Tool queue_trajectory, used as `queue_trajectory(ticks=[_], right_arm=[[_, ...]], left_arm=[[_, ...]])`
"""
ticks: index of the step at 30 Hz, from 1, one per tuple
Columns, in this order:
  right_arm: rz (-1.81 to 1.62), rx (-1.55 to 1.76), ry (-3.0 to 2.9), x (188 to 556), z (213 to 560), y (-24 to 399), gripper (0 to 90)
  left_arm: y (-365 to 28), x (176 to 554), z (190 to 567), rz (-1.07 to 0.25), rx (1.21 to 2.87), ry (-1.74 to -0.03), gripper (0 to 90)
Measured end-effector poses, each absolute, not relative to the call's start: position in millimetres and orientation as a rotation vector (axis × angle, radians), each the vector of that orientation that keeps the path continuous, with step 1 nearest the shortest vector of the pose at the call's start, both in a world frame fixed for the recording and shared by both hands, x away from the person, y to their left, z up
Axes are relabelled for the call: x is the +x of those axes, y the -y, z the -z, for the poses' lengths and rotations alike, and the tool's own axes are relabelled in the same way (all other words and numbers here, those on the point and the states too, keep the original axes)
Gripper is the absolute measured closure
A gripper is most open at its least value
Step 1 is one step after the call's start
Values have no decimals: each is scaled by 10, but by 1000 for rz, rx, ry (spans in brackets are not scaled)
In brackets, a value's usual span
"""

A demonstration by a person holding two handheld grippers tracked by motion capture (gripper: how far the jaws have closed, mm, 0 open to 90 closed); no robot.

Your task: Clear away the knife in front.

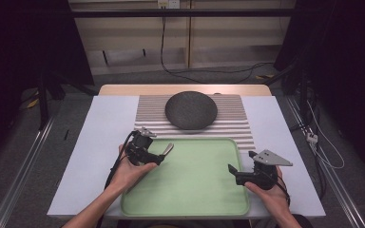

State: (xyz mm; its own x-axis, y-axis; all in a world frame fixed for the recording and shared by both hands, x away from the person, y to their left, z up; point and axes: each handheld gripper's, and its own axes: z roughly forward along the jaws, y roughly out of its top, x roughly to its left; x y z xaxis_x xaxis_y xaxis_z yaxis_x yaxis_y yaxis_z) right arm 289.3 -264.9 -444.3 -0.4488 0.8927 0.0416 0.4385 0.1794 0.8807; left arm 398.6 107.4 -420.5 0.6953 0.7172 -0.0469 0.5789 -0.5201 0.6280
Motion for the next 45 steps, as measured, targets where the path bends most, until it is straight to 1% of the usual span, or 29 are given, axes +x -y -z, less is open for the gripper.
queue_trajectory(ticks=[2, 4, 7, 9, 10, 12, 13, 15, 16, 18, 19, 20, 21, 22, 25, 29, 34, 45], right_arm=[[-1215, 1248, -1972, 2902, 4445, 2648, 69], [-1216, 1251, -1972, 2907, 4447, 2642, 69], [-1217, 1249, -1973, 2905, 4446, 2640, 69], [-1217, 1248, -1972, 2904, 4445, 2648, 69], [-1218, 1247, -1970, 2904, 4445, 2650, 69], [-1217, 1255, -1968, 2902, 4446, 2652, 69], [-1216, 1255, -1968, 2901, 4445, 2652, 69], [-1213, 1248, -1969, 2902, 4443, 2648, 69], [-1212, 1249, -1969, 2901, 4443, 2642, 70], [-1210, 1248, -1970, 2897, 4442, 2641, 71], [-1212, 1248, -1968, 2893, 4440, 2645, 70], [-1214, 1252, -1967, 2886, 4435, 2648, 69], [-1215, 1253, -1967, 2884, 4434, 2649, 69], [-1213, 1252, -1969, 2886, 4435, 2648, 68], [-1212, 1244, -1976, 2898, 4443, 2634, 70], [-1212, 1249, -1971, 2903, 4442, 2644, 68], [-1214, 1241, -1972, 2891, 4438, 2640, 69], [-1212, 1245, -1970, 2892, 4438, 2640, 69]], left_arm=[[-1060, 3985, 4198, -283, 2273, -977, 170], [-1036, 3979, 4190, -264, 2269, -947, 140], [-979, 3951, 4155, -265, 2257, -875, 125], [-924, 3927, 4132, -310, 2262, -841, 138], [-899, 3921, 4129, -316, 2265, -812, 136], [-855, 3903, 4138, -324, 2246, -787, 162], [-830, 3883, 4147, -329, 2243, -768, 185], [-805, 3806, 4158, -398, 2200, -719, 309], [-770, 3801, 4172, -373, 2229, -713, 375], [-748, 3791, 4202, -355, 2229, -704, 438], [-731, 3806, 4219, -327, 2255, -699, 507], [-712, 3820, 4241, -324, 2273, -700, 545], [-702, 3829, 4262, -324, 2283, -711, 541], [-694, 3843, 4281, -300, 2303, -714, 571], [-695, 3872, 4325, -264, 2349, -722, 735], [-718, 3927, 4374, -245, 2382, -757, 894], [-771, 3950, 4357, -233, 2406, -774, 900], [-846, 3959, 4333, -223, 2448, -744, 900]])
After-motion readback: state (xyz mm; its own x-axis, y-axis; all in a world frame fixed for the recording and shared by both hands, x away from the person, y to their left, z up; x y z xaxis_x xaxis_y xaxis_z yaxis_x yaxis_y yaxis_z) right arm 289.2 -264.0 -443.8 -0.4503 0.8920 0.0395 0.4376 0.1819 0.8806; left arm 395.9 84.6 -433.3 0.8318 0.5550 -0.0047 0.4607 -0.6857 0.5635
